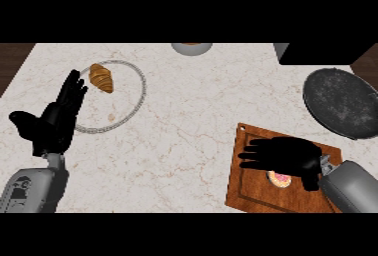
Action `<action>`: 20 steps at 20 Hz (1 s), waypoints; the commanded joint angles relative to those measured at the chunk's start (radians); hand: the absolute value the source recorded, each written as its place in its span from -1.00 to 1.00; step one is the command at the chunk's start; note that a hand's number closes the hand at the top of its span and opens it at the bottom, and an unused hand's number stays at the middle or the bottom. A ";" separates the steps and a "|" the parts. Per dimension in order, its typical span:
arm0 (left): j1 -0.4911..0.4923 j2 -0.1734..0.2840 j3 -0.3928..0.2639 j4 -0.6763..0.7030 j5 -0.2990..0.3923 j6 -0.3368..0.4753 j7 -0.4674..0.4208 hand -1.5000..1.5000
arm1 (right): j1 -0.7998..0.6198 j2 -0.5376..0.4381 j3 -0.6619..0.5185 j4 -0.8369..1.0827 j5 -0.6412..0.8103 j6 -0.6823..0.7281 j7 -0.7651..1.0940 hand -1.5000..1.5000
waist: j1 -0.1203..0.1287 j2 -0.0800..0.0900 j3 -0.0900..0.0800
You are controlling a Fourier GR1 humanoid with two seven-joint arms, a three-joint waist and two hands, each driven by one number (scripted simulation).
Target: Pick the cupcake from the cutting board and place it in the pan
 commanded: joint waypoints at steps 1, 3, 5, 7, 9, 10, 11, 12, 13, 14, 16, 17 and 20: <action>0.020 -0.027 0.005 0.061 -0.020 -0.003 -0.091 0.00 | 0.008 0.014 0.001 0.110 0.076 -0.059 -0.080 -1.00 | 0.001 0.002 0.000; 0.001 0.012 0.025 -0.060 0.005 -0.009 0.060 0.00 | -0.019 0.056 -0.002 0.113 0.078 0.006 -0.078 -1.00 | 0.005 0.000 0.000; 0.020 -0.021 -0.013 -0.021 -0.033 0.003 -0.002 0.00 | -0.004 0.036 0.040 0.071 0.066 0.016 -0.136 1.00 | 0.003 0.001 0.000; 0.037 -0.032 -0.001 0.007 -0.034 0.004 -0.048 0.00 | -0.030 0.013 0.025 0.064 0.078 -0.037 -0.194 1.00 | 0.003 0.001 0.000; 0.013 0.029 0.063 0.015 0.021 -0.062 -0.028 0.00 | -0.030 0.057 0.016 0.126 0.102 -0.075 -0.195 1.00 | 0.004 0.001 0.000; -0.014 0.009 0.039 0.003 -0.011 -0.025 0.018 0.00 | 0.007 0.025 0.009 0.061 0.104 -0.070 -0.207 1.00 | -0.002 0.000 0.000; 0.003 -0.012 0.006 -0.029 -0.026 -0.022 0.025 0.00 | 0.036 0.072 0.046 0.092 0.146 -0.106 -0.160 1.00 | 0.000 0.000 0.000; 0.021 -0.015 0.014 -0.077 -0.004 -0.029 0.051 0.00 | 0.038 0.027 0.014 0.041 0.126 -0.061 -0.191 1.00 | -0.001 -0.001 0.000; 0.019 0.007 0.042 -0.042 0.004 -0.045 0.044 0.00 | 0.029 0.009 -0.034 0.122 0.121 -0.152 -0.249 1.00 | 0.000 0.000 0.000; 0.034 -0.043 0.002 -0.005 -0.038 -0.010 -0.004 0.00 | 0.010 0.022 -0.023 0.068 0.107 -0.057 -0.239 1.00 | -0.001 0.000 0.000; -0.002 -0.035 0.016 -0.005 -0.037 -0.012 0.021 0.00 | 0.041 0.058 -0.037 0.065 0.127 -0.099 -0.230 1.00 | -0.002 0.000 0.000; -0.011 -0.045 0.008 0.001 -0.054 0.001 -0.008 0.00 | 0.038 0.066 -0.062 0.069 0.096 -0.096 -0.227 1.00 | -0.002 0.000 0.000; 0.015 -0.013 0.039 -0.018 -0.026 -0.016 0.010 0.00 | 0.125 0.126 -0.155 0.018 0.035 -0.051 0.052 1.00 | -0.025 -0.005 -0.001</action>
